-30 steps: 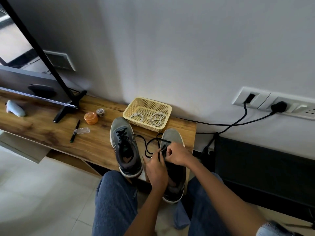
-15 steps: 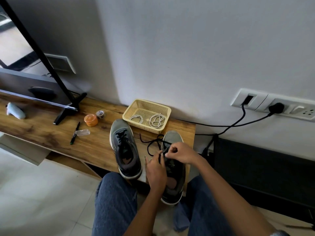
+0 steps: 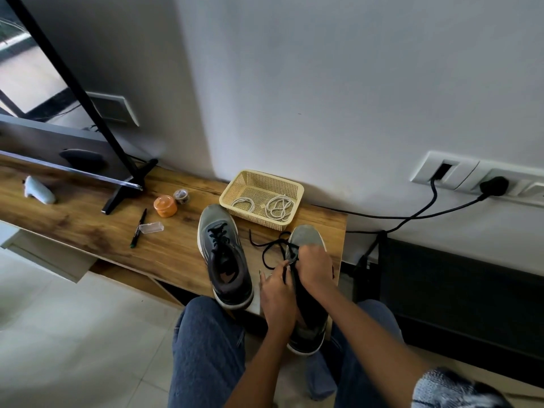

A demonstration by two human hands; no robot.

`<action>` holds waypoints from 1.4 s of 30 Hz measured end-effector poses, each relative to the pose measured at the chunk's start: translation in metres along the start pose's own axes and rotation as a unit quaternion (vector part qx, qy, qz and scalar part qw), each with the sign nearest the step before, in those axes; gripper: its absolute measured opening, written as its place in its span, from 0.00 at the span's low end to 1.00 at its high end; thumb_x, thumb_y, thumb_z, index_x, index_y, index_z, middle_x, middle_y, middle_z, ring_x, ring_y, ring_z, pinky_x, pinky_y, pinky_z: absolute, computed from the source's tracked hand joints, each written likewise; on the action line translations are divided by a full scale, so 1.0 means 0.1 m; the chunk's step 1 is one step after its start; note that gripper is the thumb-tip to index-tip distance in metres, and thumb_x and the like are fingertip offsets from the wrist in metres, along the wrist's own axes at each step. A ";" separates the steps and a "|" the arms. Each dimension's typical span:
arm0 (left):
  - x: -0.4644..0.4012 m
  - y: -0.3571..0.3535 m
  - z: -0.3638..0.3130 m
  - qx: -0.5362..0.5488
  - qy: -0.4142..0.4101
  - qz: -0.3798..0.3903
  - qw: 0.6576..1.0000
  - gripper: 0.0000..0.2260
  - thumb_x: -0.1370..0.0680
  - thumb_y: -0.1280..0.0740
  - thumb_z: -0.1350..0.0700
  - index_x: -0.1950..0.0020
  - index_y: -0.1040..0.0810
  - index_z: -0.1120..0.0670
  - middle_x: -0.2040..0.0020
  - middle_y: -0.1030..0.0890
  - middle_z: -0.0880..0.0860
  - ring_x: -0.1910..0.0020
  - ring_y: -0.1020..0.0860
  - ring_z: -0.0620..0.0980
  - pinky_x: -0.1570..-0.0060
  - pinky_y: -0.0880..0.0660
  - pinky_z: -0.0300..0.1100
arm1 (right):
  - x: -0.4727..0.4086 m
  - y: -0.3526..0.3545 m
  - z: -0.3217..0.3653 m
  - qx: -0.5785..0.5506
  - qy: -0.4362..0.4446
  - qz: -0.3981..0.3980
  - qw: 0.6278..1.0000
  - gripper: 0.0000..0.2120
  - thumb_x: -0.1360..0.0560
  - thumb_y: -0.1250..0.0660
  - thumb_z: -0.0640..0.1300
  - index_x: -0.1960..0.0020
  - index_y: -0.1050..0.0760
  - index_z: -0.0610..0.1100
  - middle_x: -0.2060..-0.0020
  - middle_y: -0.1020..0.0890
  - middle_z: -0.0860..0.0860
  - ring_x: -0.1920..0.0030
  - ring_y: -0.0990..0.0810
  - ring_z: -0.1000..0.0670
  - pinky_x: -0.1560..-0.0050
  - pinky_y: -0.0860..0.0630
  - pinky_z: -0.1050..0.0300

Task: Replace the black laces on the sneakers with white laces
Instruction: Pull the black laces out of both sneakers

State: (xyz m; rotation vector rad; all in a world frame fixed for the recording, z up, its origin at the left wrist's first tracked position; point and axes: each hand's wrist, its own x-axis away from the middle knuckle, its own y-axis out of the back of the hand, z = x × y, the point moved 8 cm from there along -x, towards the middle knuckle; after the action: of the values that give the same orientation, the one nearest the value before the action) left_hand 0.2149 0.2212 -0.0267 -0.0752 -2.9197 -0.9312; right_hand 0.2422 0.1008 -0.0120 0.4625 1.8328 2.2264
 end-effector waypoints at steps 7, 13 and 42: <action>-0.03 -0.04 0.08 0.000 0.029 -0.022 0.999 0.13 0.18 0.42 0.53 0.38 0.23 0.52 0.50 0.19 0.59 0.42 0.25 0.61 0.43 0.27 0.55 | 0.14 -0.04 -0.16 -0.167 0.007 0.111 0.980 0.05 0.31 0.32 0.35 0.64 0.22 0.35 0.64 0.17 0.41 0.56 0.17 0.44 0.61 0.26 0.58; -0.06 -0.05 0.12 0.000 0.045 -0.022 0.999 0.13 0.18 0.42 0.54 0.38 0.22 0.53 0.48 0.19 0.60 0.43 0.25 0.61 0.40 0.30 0.55 | 0.54 -0.01 -0.17 -0.263 0.067 0.242 0.932 0.10 0.34 0.28 0.34 0.68 0.27 0.44 0.32 0.27 0.43 0.26 0.43 0.57 0.36 0.40 0.64; -0.04 -0.07 0.14 -0.001 0.014 -0.031 0.999 0.13 0.18 0.41 0.52 0.37 0.23 0.51 0.49 0.18 0.55 0.51 0.20 0.53 0.54 0.25 0.47 | 0.10 -0.03 -0.09 -0.061 0.008 0.095 0.994 0.04 0.26 0.34 0.39 0.59 0.26 0.42 0.56 0.19 0.44 0.53 0.20 0.45 0.61 0.29 0.56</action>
State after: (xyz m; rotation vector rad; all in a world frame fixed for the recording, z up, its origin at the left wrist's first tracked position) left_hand 0.2177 0.2234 -0.0425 0.0270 -2.9106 -0.9366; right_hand 0.2298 0.0967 -0.0156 0.6196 1.7129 2.4554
